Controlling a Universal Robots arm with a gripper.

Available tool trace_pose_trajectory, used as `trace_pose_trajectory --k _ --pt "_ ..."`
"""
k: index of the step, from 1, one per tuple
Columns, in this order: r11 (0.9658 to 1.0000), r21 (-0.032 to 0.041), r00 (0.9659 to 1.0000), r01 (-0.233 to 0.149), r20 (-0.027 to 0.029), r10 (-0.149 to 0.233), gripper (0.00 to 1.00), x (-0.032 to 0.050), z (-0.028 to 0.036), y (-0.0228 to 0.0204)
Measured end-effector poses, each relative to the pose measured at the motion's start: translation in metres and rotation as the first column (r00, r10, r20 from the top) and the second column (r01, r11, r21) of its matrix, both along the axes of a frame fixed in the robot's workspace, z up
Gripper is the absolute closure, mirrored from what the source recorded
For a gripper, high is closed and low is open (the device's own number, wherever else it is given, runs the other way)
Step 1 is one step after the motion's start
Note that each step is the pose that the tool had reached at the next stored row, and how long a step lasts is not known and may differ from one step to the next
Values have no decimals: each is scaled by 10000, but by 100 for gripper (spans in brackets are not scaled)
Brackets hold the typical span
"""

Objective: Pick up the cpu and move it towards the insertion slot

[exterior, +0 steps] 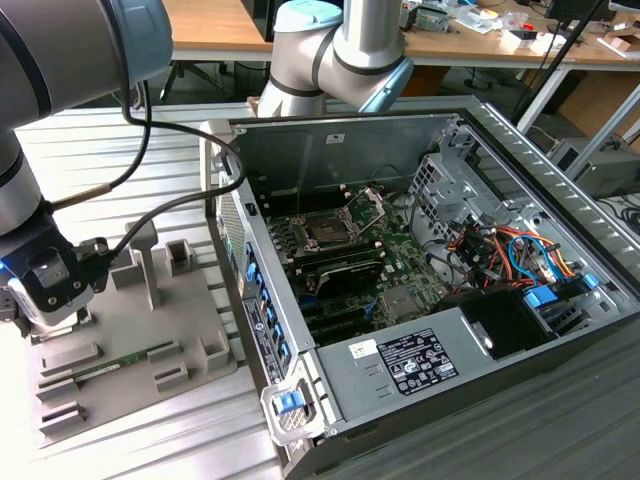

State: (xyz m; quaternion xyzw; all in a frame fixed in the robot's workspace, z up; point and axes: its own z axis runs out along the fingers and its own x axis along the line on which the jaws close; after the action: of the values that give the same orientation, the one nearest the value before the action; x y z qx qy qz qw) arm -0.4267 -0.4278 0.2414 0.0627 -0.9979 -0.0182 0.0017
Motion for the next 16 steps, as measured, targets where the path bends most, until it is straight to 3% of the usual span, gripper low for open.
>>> trace_pose_trajectory --k 16 --pt "10000 1 10000 0 1 0 45 0 56 0"
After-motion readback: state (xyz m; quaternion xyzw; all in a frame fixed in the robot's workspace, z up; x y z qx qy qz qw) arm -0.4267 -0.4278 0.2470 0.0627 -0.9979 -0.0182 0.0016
